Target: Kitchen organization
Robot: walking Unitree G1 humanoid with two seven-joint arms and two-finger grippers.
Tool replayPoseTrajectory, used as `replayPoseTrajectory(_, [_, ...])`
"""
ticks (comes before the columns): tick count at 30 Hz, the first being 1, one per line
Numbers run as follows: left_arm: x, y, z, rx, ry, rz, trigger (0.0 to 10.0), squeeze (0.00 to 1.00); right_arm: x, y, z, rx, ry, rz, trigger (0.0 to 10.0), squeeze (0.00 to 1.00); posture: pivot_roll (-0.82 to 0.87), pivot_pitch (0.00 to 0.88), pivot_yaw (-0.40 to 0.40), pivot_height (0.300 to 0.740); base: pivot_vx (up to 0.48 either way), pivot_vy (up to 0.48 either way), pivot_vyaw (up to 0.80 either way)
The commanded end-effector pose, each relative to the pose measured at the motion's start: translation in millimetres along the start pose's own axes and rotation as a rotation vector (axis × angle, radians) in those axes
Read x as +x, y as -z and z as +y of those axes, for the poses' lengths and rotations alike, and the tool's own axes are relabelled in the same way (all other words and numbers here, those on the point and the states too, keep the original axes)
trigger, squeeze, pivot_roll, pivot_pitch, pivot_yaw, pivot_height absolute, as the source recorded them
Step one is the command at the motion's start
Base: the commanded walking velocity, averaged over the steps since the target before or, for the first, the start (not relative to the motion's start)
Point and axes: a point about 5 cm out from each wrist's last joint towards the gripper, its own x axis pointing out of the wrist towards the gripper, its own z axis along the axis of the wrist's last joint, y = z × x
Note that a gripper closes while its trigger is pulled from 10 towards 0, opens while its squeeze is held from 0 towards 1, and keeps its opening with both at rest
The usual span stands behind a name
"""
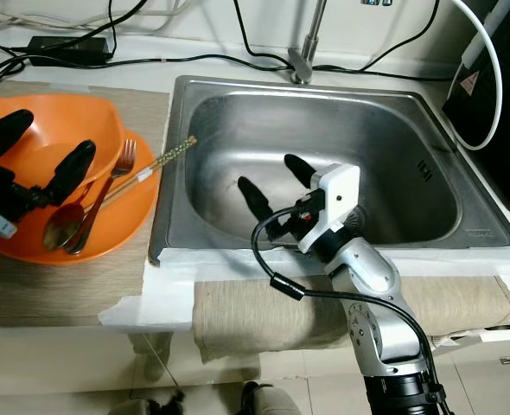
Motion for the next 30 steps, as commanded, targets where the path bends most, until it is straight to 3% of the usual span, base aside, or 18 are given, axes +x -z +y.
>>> replayPoseTrajectory(1, [-3.3,2,12.9,0.000,-0.046,0.032,10.0,0.00,-2.9,1,-2.3,0.010,-0.006,0.017,10.0,0.00,-0.07,0.132,-0.104,0.740,0.000,0.000,0.00])
replayPoseTrajectory(3, [-4.0,2,18.6,-0.006,-0.074,0.039,10.0,0.00,-3.3,2,-2.4,0.010,-0.008,0.019,10.0,0.00,-0.07,0.132,-0.105,0.740,0.000,0.000,0.00])
replayPoseTrajectory(4, [-6.7,3,35.6,-0.019,-0.157,0.066,10.0,0.00,-4.4,2,-1.7,0.009,-0.017,0.022,10.0,0.00,-0.07,0.131,-0.104,0.740,0.000,0.000,0.00])
replayPoseTrajectory(5, [-7.9,3,41.0,-0.045,-0.176,0.069,10.0,0.00,-4.7,2,-1.5,0.008,-0.018,0.023,10.0,0.00,-0.07,0.130,-0.103,0.740,0.000,0.000,0.00])
replayPoseTrajectory(6, [-9.1,2,44.1,-0.067,-0.184,0.071,10.0,0.69,-4.9,2,-1.4,0.008,-0.020,0.024,10.0,0.00,-0.07,0.130,-0.103,0.740,0.000,0.000,0.00])
replayPoseTrajectory(8, [-10.0,0,45.9,-0.079,-0.184,0.058,10.0,0.69,-5.0,2,-1.4,0.008,-0.021,0.024,10.0,0.00,-0.07,0.130,-0.103,0.740,0.000,0.000,0.00])
replayPoseTrajectory(9, [-10.2,-4,46.8,-0.119,-0.173,0.029,10.0,1.00,-5.3,2,-1.4,0.006,-0.022,0.025,10.0,0.00,-0.07,0.132,-0.102,0.740,0.000,0.000,0.00])
replayPoseTrajectory(10, [-10.4,-9,47.1,-0.168,-0.148,0.004,10.0,1.00,-5.9,2,-1.6,0.004,-0.025,0.026,10.0,0.00,-0.07,0.129,-0.098,0.740,0.000,0.000,0.00])
replayPoseTrajectory(14, [-9.4,-7,50.0,-0.195,-0.157,0.038,10.0,0.98,-7.4,1,-0.9,0.004,-0.031,0.020,10.0,0.00,-0.07,0.129,-0.097,0.740,0.000,0.000,0.00])
replayPoseTrajectory(15, [-8.8,-5,52.9,-0.195,-0.173,0.061,10.0,0.40,-7.9,0,-0.5,0.002,-0.036,0.018,10.0,0.00,-0.08,0.128,-0.096,0.740,0.000,0.000,0.00])
replayPoseTrajectory(16, [-8.8,-5,52.9,-0.195,-0.173,0.061,10.0,0.40,-7.9,0,-0.5,0.002,-0.036,0.018,10.0,0.00,-0.08,0.128,-0.096,0.740,0.000,0.000,0.00])
replayPoseTrajectory(17, [-8.6,-1,55.7,-0.178,-0.184,0.105,10.0,0.00,-8.6,0,-0.4,0.001,-0.040,0.016,10.0,0.00,-0.08,0.128,-0.097,0.740,0.000,0.000,0.00])
replayPoseTrajectory(19, [-10.3,11,63.5,-0.146,-0.219,0.217,10.0,0.00,-9.7,0,-0.1,0.000,-0.044,0.014,10.0,0.00,-0.08,0.124,-0.093,0.740,0.000,0.000,0.00])
replayPoseTrajectory(20, [-10.4,13,66.5,-0.148,-0.238,0.227,10.0,0.00,-9.9,0,0.3,0.000,-0.046,0.013,10.0,0.00,-0.08,0.124,-0.093,0.740,0.000,0.000,0.00])
replayPoseTrajectory(26, [-10.6,6,87.1,-0.142,-0.356,0.198,10.0,0.00,-10.2,-1,3.9,0.006,-0.062,0.006,10.0,0.00,-0.08,0.126,-0.092,0.740,0.000,0.000,0.00])
replayPoseTrajectory(30, [-12.5,4,94.0,-0.173,-0.372,0.196,10.0,0.00,-10.6,-1,6.0,0.010,-0.071,0.004,10.0,0.00,-0.08,0.130,-0.089,0.740,0.000,0.000,0.00])
